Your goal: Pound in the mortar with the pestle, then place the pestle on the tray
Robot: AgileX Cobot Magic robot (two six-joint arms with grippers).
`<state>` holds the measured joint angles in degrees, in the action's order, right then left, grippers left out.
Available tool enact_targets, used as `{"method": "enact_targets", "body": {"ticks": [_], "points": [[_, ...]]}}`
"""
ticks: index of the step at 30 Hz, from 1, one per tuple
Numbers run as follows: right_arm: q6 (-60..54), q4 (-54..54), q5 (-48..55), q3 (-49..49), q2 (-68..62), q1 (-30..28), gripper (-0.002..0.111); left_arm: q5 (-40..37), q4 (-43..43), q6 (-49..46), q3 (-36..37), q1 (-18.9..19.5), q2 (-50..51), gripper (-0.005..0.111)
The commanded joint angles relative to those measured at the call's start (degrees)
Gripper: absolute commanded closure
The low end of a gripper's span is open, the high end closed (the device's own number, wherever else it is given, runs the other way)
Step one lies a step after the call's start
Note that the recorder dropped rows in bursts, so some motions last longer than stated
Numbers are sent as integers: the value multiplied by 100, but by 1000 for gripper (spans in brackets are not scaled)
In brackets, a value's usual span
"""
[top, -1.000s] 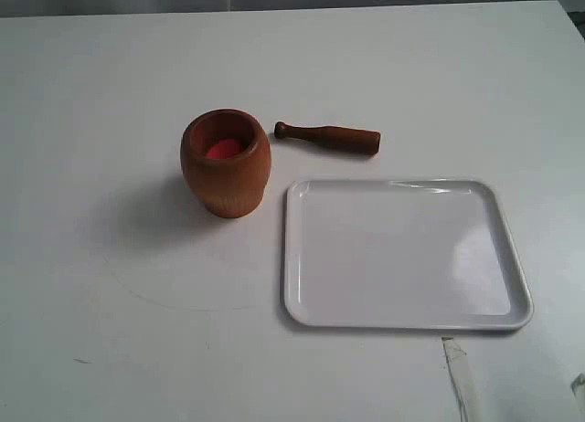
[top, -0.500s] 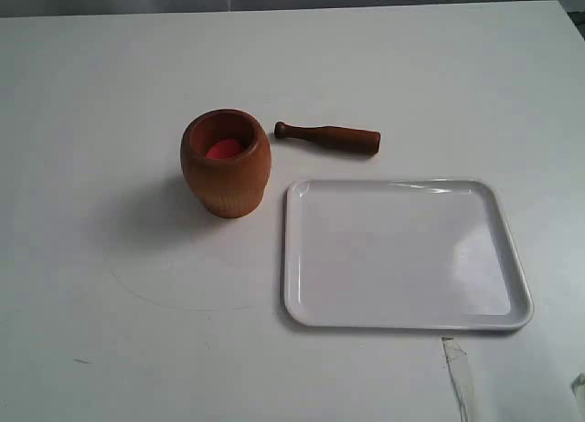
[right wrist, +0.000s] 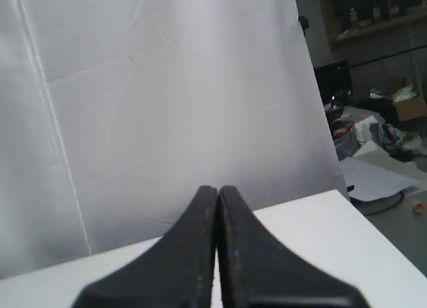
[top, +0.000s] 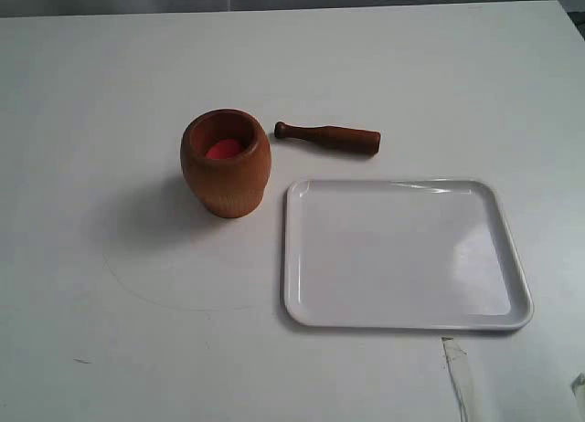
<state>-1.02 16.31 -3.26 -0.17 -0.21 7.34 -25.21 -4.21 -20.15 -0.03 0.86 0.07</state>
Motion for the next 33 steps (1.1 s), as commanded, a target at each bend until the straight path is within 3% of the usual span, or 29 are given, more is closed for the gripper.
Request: {"method": "enact_targets", "body": {"ticks": [1, 7, 11, 13, 16, 19, 21, 24, 26, 30, 33], "points": [[343, -104, -914, 17, 21, -44, 108, 17, 42, 47, 3, -44, -7, 107], [464, -736, -509, -1233, 21, -44, 108, 17, 42, 47, 3, -44, -7, 107], [379, -1692, 906, -2915, -739, -44, 108, 17, 42, 47, 3, -44, -7, 107], [-295, -1679, 1621, -3801, -1515, -44, 108, 17, 42, 47, 3, -44, -7, 107], [-2193, -511, 2849, -5027, -3086, -44, 108, 17, 42, 47, 3, -44, -7, 107], [-4361, 1380, 4158, -6099, -4674, -44, 108, 17, 42, 47, 3, -44, -7, 107], [-4923, 2197, 4968, -6801, -5671, -44, 108, 17, 42, 47, 3, -44, -7, 107], [-5017, 2455, 5634, -7537, -6849, -8, 108, 17, 42, 47, 3, -44, -7, 107], [-5026, 2105, 5639, -7939, -7522, 305, 108, 17, 42, 47, 3, -44, -7, 107], [-5015, 1032, 5479, -8678, -8922, 1517, 108, 17, 42, 47, 3, -44, -7, 107], [-4860, 110, 5491, -9096, -9789, 2020, 108, 17, 42, 47, 3, -44, -7, 107]]}}
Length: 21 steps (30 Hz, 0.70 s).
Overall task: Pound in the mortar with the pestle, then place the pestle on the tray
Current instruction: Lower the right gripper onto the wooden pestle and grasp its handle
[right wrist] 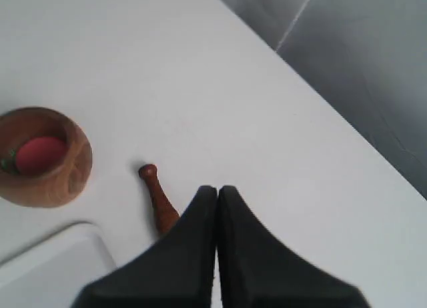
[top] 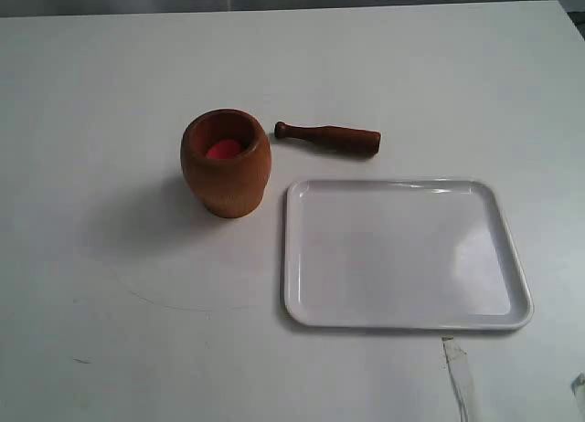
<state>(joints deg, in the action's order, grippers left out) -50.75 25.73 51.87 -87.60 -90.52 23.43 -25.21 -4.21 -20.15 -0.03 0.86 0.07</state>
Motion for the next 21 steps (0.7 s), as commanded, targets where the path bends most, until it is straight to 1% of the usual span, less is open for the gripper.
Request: {"method": "enact_targets", "body": {"ticks": [1, 3, 8, 11, 14, 17, 19, 21], "points": [[199, -1019, -1, -564, -1195, 547, 108, 17, 42, 47, 3, -44, -7, 107], [199, -1019, 42, -867, -1900, 672, 108, 17, 42, 47, 3, -44, -7, 107], [199, -1006, 622, -1505, -2875, 806, 108, 17, 42, 47, 3, -44, -7, 107], [199, -1006, 895, -1784, -3277, 875, 108, 17, 42, 47, 3, -44, -7, 107], [199, -1005, 868, -1817, -3524, 983, 108, 17, 42, 47, 3, -44, -7, 107], [199, -1378, 792, -1817, -3708, 1125, 108, 17, 42, 47, 3, -44, -7, 107], [199, -1861, 731, -1817, -3786, 1233, 103, 17, 42, 47, 3, -44, -7, 107], [199, -2122, 650, -1817, -3864, 1340, 95, 17, 42, 47, 3, -44, -7, 107]]}}
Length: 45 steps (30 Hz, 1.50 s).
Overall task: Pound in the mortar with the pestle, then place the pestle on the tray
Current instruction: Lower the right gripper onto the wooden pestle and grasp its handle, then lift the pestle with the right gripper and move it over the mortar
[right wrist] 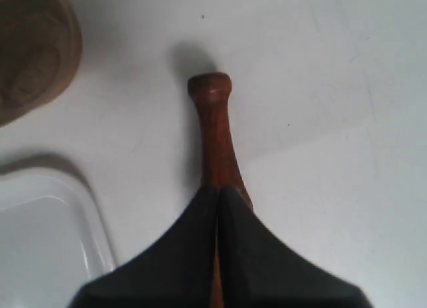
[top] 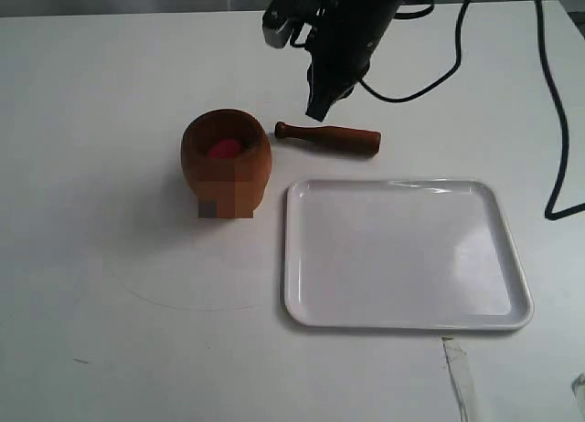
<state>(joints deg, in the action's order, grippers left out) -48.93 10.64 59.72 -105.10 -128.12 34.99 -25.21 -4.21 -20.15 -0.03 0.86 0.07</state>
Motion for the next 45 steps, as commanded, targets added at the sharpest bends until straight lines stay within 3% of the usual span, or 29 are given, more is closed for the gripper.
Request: {"method": "enact_targets", "body": {"ticks": [1, 5, 8, 24, 27, 29, 31, 34, 45], "points": [[17, -647, -220, -67, -130, 239, 89, 17, 42, 47, 3, -44, -7, 107], [17, -659, -702, -67, -200, 391, 62, 17, 42, 47, 3, -44, -7, 107], [17, -753, -988, -67, -292, 448, 51, 17, 42, 47, 3, -44, -7, 107], [29, -733, -1066, -67, -831, 462, 51, 17, 42, 47, 3, -44, -7, 107], [17, -752, -1017, -67, -958, 462, 55, 17, 42, 47, 3, -44, -7, 107], [17, -767, -963, -67, -1013, 462, 64, 17, 42, 47, 3, -44, -7, 107], [17, -852, -926, -67, -1027, 462, 78, 17, 42, 47, 3, -44, -7, 107], [27, -1064, -918, -67, -1027, 462, 109, 17, 42, 47, 3, -44, -7, 107], [1334, -2177, -1159, -296, -716, 447, 108, 17, 42, 47, 3, -44, -7, 107]]}}
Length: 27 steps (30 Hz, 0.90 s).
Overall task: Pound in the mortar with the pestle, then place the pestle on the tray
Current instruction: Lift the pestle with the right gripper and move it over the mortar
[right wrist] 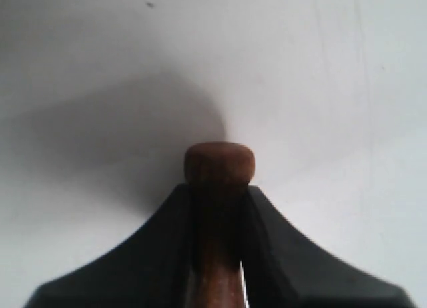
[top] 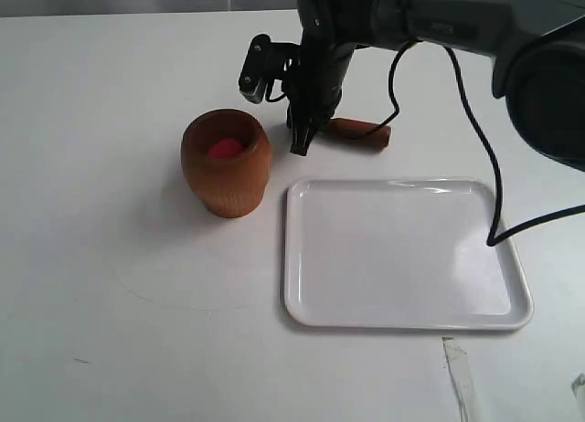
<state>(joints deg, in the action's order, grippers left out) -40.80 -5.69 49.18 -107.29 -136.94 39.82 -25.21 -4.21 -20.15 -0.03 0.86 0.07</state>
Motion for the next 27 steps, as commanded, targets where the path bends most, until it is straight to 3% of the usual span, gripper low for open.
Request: {"method": "enact_targets", "body": {"ticks": [1, 10, 14, 21, 24, 27], "points": [[615, -545, -213, -76, 297, -36, 108, 17, 42, 47, 3, -44, -7, 107], [1297, 60, -865, 56, 1831, -36, 108, 17, 42, 47, 3, -44, -7, 107], [1265, 801, -1920, 745, 2628, -36, 108, 17, 42, 47, 3, -44, -7, 107], [990, 1962, -5582, 3350, 3939, 236, 108, 17, 42, 47, 3, -44, -7, 107], [1368, 1851, -7442, 4378, 4112, 571, 108, 17, 42, 47, 3, -44, -7, 107], [2490, 935, -9372, 5265, 4078, 881, 108, 17, 42, 47, 3, -44, -7, 107]]}}
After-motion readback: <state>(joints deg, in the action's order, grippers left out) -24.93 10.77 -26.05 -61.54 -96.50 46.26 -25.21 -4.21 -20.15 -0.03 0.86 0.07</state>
